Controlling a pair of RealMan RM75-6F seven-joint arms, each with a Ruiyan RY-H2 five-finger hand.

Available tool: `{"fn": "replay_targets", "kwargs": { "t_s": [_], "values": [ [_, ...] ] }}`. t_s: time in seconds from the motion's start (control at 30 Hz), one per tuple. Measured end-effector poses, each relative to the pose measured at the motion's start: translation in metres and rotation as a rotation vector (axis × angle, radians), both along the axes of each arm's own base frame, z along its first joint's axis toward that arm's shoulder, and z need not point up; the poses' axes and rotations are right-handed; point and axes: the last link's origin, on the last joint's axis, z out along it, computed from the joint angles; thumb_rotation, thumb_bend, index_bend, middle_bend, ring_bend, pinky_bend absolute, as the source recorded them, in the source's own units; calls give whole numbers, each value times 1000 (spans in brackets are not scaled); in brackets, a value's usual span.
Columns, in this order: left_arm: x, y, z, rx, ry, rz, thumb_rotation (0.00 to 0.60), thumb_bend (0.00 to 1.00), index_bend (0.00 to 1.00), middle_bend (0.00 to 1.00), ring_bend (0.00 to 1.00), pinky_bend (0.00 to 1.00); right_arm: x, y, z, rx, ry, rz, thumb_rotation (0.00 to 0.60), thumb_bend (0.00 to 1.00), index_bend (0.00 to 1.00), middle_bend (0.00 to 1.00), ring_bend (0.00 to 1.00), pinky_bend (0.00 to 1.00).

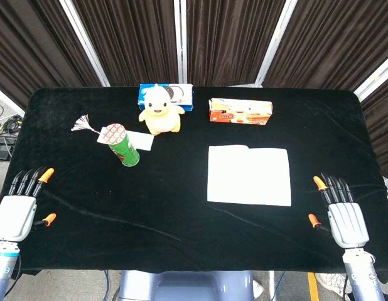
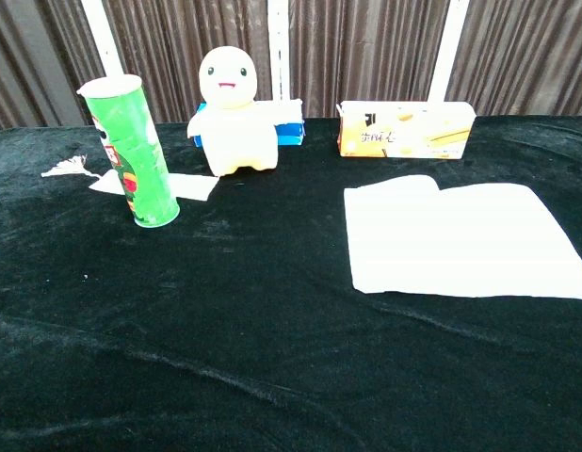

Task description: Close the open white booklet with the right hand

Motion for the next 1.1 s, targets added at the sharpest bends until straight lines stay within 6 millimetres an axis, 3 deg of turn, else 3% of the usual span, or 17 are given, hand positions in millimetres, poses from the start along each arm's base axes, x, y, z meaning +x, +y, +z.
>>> {"fn": "replay_targets", "kwargs": {
  "t_s": [0.33, 0.47, 0.67, 1.1],
  "values": [
    [2, -2, 1, 4, -4, -9, 600, 122, 0, 0, 0, 0, 2, -1, -3, 11, -5, 0, 600, 173, 0, 0, 0, 0],
    [1, -1, 0, 5, -2, -6, 600, 123, 0, 0, 0, 0, 15, -12, -12, 18, -47, 12, 600, 173, 0, 0, 0, 0],
    [0, -1, 3, 13, -9, -2, 600, 122, 0, 0, 0, 0, 41, -29, -33, 50, -74, 25, 600, 173, 0, 0, 0, 0],
    [-2, 3, 11, 28, -36, 20, 600, 122, 0, 0, 0, 0, 121, -63, -111, 137, -198, 7, 600, 177, 0, 0, 0, 0]
  ]
}}
